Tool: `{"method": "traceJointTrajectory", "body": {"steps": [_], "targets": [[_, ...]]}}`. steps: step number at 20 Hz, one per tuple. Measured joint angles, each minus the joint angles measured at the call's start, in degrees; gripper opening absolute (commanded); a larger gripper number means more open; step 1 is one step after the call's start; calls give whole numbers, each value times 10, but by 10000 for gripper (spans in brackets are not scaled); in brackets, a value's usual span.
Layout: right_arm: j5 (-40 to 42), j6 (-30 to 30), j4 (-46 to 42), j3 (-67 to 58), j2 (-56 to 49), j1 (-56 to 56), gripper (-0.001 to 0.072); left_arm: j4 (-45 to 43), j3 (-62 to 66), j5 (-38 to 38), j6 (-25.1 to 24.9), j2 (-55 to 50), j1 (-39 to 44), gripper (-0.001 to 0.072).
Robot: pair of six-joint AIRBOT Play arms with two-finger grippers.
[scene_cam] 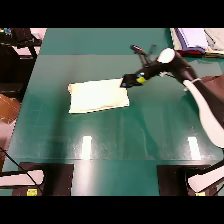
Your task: Fold the shirts.
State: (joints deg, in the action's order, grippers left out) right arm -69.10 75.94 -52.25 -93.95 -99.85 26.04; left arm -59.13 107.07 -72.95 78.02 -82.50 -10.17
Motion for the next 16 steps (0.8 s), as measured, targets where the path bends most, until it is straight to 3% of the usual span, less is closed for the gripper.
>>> {"method": "traceJointTrajectory", "body": {"steps": [5,11,14,16], "targets": [[28,16,61,111,10,-78,696,3,0,-4,0,0,-1,26],[77,-4,151,116,-48,-48,690,5,0,-6,0,-2,-1,26],[83,-8,181,69,-98,-13,442,6,0,-7,0,-2,-1,26],[88,-9,185,31,-130,10,133,7,-1,-8,0,-2,-1,25]]}}
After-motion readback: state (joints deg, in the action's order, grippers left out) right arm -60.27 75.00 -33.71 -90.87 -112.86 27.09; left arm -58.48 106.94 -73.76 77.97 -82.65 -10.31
